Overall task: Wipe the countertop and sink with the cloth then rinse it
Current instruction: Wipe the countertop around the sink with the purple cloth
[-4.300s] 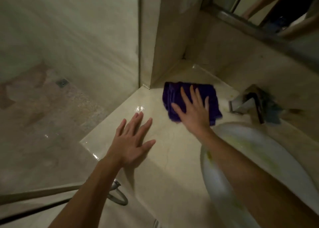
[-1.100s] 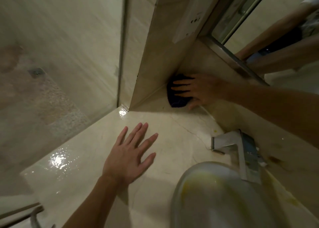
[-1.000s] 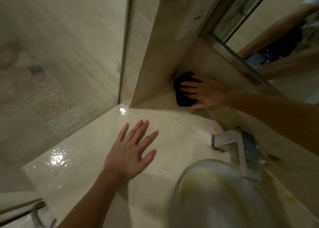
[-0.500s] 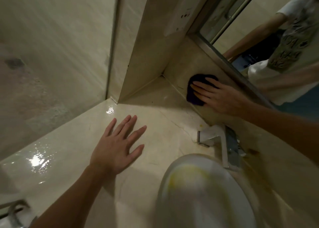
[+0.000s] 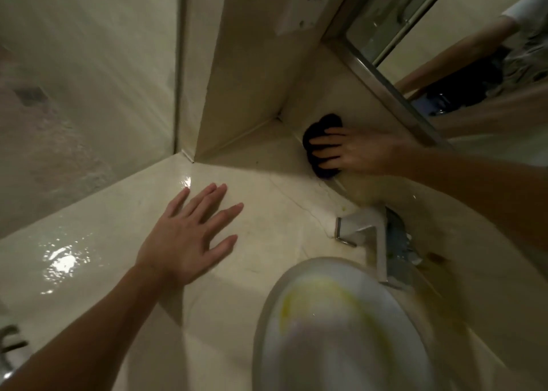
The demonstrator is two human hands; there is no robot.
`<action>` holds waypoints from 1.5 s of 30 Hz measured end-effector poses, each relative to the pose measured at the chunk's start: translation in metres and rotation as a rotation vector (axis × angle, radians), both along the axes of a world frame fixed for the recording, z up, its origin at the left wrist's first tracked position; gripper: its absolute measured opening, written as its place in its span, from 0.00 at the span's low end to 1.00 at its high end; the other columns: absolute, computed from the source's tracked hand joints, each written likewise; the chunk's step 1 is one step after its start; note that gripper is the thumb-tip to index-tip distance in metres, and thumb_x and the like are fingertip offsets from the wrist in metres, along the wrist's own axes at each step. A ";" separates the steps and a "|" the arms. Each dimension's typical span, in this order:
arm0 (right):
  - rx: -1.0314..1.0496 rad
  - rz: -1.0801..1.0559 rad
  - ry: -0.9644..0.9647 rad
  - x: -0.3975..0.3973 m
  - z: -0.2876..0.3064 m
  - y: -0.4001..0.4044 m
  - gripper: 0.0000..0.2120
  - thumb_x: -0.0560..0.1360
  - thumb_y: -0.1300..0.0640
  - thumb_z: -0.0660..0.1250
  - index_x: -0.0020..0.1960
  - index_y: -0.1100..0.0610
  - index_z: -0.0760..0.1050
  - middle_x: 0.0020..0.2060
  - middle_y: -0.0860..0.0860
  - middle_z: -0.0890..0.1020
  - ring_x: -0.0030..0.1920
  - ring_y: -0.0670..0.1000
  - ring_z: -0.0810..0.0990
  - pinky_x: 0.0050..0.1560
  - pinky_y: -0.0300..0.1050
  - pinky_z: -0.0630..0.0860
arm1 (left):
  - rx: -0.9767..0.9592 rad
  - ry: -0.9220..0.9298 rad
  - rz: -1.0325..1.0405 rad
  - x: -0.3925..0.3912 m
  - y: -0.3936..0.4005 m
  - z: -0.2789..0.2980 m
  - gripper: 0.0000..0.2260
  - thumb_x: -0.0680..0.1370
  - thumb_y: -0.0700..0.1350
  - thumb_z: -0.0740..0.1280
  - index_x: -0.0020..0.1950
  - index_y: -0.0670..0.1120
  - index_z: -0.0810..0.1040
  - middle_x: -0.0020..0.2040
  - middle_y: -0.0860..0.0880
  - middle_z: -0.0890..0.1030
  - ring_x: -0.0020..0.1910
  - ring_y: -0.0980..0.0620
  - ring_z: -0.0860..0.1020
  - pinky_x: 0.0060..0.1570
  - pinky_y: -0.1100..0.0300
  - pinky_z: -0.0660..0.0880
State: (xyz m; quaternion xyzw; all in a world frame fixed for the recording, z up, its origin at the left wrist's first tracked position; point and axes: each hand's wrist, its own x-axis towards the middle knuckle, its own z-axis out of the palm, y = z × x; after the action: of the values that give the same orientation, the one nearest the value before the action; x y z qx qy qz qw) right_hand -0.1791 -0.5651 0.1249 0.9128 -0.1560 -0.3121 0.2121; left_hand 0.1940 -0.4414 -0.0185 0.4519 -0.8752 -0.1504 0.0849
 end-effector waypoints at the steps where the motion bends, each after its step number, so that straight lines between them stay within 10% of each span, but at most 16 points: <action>1: 0.047 -0.029 0.041 -0.008 0.009 0.017 0.20 0.70 0.62 0.74 0.61 0.54 0.81 0.66 0.54 0.80 0.75 0.58 0.68 0.77 0.55 0.55 | 0.006 -0.001 -0.003 0.000 0.000 0.001 0.28 0.81 0.68 0.42 0.81 0.65 0.46 0.83 0.53 0.43 0.82 0.55 0.39 0.80 0.46 0.41; 8: 0.256 -0.296 0.495 -0.047 0.028 0.066 0.36 0.76 0.59 0.70 0.79 0.49 0.58 0.81 0.47 0.54 0.77 0.47 0.39 0.74 0.49 0.34 | 0.027 0.006 -0.002 -0.002 0.005 0.007 0.28 0.81 0.67 0.40 0.81 0.64 0.46 0.83 0.51 0.44 0.82 0.54 0.40 0.80 0.44 0.42; 14: 0.404 -0.336 0.037 -0.001 0.004 0.010 0.26 0.73 0.60 0.74 0.65 0.38 0.75 0.74 0.44 0.71 0.72 0.45 0.69 0.76 0.51 0.65 | 0.012 0.012 0.010 -0.003 0.003 0.004 0.27 0.82 0.67 0.42 0.81 0.64 0.48 0.84 0.51 0.45 0.82 0.55 0.40 0.80 0.46 0.42; 20: 0.432 -0.513 -0.001 0.001 -0.015 0.005 0.31 0.77 0.54 0.69 0.61 0.22 0.57 0.78 0.42 0.59 0.76 0.46 0.62 0.73 0.43 0.60 | -0.007 0.001 0.003 0.000 0.000 0.000 0.28 0.82 0.67 0.44 0.81 0.63 0.49 0.84 0.51 0.46 0.82 0.55 0.41 0.80 0.45 0.44; 25: 0.494 -0.128 0.167 -0.033 -0.013 0.020 0.26 0.66 0.57 0.81 0.62 0.46 0.81 0.68 0.49 0.78 0.73 0.55 0.70 0.76 0.52 0.59 | -0.003 0.006 -0.001 -0.001 0.001 0.001 0.28 0.82 0.67 0.44 0.81 0.63 0.49 0.84 0.50 0.47 0.82 0.54 0.42 0.80 0.45 0.45; 30: 0.329 -0.076 0.549 -0.045 0.000 0.050 0.34 0.73 0.62 0.72 0.77 0.51 0.65 0.79 0.48 0.59 0.80 0.52 0.45 0.74 0.50 0.32 | -0.003 0.003 0.003 -0.001 0.002 0.000 0.28 0.82 0.67 0.43 0.81 0.63 0.49 0.84 0.51 0.47 0.82 0.54 0.42 0.80 0.45 0.45; 35: 0.268 -0.108 0.397 -0.010 0.018 0.021 0.36 0.58 0.61 0.84 0.64 0.51 0.79 0.68 0.51 0.78 0.74 0.56 0.69 0.72 0.55 0.58 | 0.002 -0.004 0.013 -0.001 0.000 -0.001 0.28 0.81 0.68 0.44 0.81 0.64 0.49 0.84 0.51 0.47 0.82 0.55 0.41 0.80 0.45 0.44; 40: 0.072 -0.083 0.004 0.019 0.030 -0.019 0.24 0.68 0.60 0.77 0.64 0.60 0.80 0.68 0.58 0.78 0.74 0.63 0.68 0.74 0.60 0.63 | 0.011 -0.008 0.001 0.000 -0.001 0.000 0.28 0.82 0.68 0.44 0.81 0.65 0.48 0.84 0.52 0.45 0.82 0.55 0.40 0.80 0.46 0.43; 45: -0.005 -0.160 0.003 0.003 0.047 0.041 0.30 0.66 0.66 0.78 0.67 0.58 0.77 0.69 0.55 0.76 0.76 0.59 0.66 0.75 0.59 0.64 | 0.019 -0.015 0.008 0.000 -0.001 0.004 0.28 0.81 0.69 0.42 0.81 0.66 0.47 0.84 0.52 0.44 0.82 0.55 0.40 0.80 0.47 0.42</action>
State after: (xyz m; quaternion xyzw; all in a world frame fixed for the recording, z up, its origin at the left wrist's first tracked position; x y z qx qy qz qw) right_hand -0.1759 -0.5243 0.1718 0.8963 -0.2291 -0.3293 0.1889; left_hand 0.1935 -0.4420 -0.0148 0.4572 -0.8726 -0.1551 0.0746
